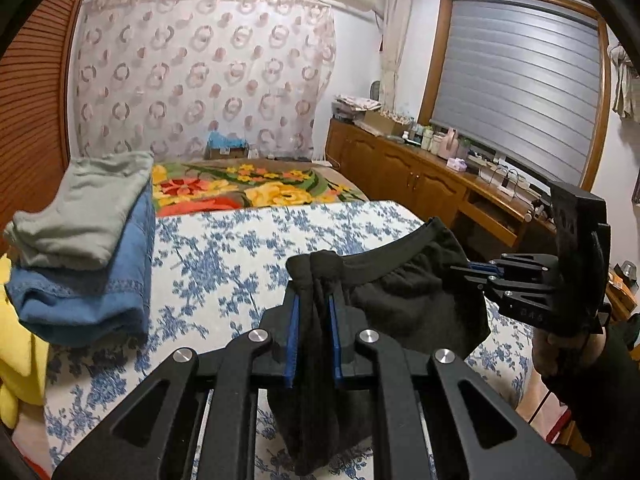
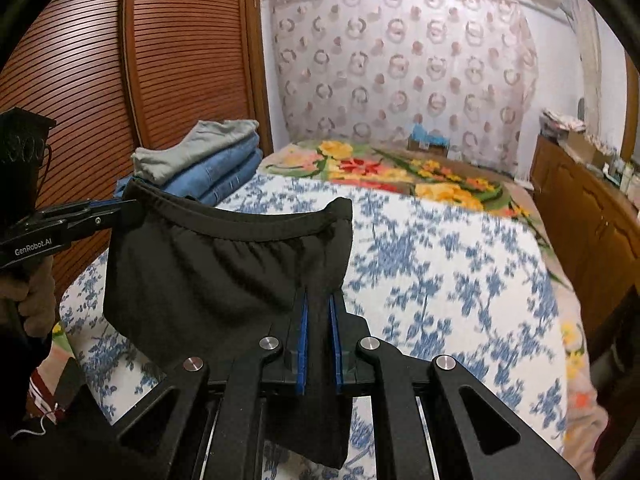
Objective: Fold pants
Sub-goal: 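Lift the folded black garment with both grippers and carry it toward the clothes stack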
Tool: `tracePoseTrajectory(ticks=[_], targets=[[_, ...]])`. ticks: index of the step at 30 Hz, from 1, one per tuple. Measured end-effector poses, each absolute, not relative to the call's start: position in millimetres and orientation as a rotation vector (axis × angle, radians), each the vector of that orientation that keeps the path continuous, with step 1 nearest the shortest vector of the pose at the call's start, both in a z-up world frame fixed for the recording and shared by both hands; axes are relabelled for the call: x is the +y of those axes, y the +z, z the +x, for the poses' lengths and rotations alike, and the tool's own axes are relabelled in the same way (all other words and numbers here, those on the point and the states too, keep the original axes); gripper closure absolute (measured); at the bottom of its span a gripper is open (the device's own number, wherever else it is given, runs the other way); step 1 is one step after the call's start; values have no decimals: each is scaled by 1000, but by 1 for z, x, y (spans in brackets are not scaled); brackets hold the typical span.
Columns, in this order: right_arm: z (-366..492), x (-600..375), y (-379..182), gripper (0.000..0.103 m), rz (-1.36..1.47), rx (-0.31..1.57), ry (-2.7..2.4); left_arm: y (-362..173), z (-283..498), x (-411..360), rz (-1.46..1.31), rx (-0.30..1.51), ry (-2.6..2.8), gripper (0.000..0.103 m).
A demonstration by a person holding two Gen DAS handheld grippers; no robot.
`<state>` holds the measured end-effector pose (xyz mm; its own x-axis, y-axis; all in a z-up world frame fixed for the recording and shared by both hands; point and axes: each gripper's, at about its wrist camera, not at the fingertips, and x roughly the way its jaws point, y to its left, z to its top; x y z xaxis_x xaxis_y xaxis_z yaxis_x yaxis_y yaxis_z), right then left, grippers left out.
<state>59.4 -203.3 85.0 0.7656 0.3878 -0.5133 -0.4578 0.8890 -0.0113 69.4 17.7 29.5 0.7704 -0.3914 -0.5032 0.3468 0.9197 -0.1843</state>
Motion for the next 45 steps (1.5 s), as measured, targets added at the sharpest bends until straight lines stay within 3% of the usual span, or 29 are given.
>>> tracePoseTrajectory(ticks=[12, 45], targets=[[84, -190, 94, 94, -181, 505, 474, 29, 97, 36, -101, 554, -394, 89], [232, -119, 160, 94, -309, 332, 666, 88, 172, 136, -116, 431, -176, 89]])
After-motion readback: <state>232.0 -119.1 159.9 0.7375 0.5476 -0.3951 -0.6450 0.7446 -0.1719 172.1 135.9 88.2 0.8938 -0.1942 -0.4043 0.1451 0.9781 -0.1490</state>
